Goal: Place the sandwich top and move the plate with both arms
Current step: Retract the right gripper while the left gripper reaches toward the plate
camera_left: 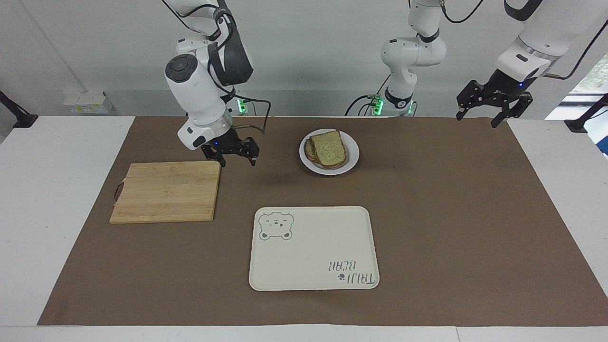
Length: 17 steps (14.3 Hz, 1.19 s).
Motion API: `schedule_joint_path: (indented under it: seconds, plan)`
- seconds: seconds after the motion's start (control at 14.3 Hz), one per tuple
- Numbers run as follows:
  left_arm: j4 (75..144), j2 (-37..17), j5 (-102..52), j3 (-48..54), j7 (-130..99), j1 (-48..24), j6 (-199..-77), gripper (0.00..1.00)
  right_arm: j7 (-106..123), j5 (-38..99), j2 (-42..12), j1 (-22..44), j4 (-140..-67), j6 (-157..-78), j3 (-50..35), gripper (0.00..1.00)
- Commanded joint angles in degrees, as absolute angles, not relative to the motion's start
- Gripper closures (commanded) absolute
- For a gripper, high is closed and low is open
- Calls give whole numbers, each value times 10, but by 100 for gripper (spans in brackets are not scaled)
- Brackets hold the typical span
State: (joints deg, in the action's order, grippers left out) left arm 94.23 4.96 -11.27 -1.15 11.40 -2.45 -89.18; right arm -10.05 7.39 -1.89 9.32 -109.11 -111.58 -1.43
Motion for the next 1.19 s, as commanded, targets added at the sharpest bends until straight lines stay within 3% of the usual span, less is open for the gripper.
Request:
schedule_joint_path:
  seconds: [0.0, 0.42, 0.77, 1.12]
  plan:
    - [1006, 71, -167, -12, 113, -21, -917, 0, -27, 17, -28, 48, -1035, -1052, -21, 0]
    - [1202, 138, -268, -10, 126, -32, -1067, 0, 48, -15, -16, -25, -931, -915, -18, 0]
    - [1280, 140, -291, -11, 160, -51, -1102, 0, 33, -11, -20, -40, -855, -800, -18, 0]
    - [1418, 152, -405, -11, 180, -128, -1277, 4, 34, -6, -17, -35, -862, -809, -18, 0]
